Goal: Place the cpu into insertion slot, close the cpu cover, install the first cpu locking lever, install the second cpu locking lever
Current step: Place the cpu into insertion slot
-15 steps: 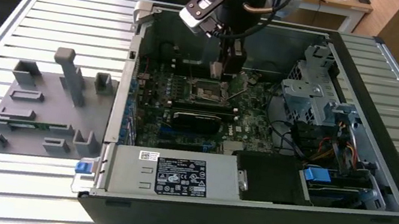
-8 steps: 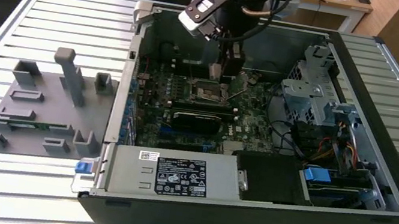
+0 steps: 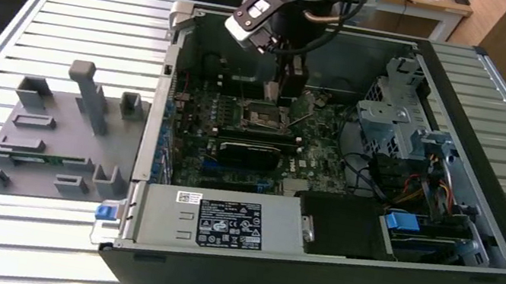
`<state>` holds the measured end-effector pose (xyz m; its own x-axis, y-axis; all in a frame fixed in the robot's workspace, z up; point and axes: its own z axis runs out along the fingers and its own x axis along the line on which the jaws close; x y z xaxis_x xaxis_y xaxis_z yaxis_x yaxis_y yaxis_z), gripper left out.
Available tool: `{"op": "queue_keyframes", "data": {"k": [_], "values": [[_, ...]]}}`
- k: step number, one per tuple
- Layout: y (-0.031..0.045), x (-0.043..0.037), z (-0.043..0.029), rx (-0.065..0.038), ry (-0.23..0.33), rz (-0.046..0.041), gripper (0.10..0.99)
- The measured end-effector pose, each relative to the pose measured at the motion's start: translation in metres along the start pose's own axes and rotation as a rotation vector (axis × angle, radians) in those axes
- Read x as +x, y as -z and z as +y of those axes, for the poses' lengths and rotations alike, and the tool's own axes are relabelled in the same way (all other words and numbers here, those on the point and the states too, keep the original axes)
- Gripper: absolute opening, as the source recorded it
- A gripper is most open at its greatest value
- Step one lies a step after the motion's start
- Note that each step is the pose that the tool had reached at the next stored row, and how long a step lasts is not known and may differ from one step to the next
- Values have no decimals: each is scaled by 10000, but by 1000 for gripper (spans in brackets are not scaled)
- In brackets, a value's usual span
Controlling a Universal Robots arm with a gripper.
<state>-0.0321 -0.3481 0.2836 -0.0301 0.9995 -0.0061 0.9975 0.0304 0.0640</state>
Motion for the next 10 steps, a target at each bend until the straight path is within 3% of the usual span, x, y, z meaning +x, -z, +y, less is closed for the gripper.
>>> {"op": "queue_keyframes", "data": {"k": [10], "values": [[-178,31,-34,-1,0,-3,537]]}}
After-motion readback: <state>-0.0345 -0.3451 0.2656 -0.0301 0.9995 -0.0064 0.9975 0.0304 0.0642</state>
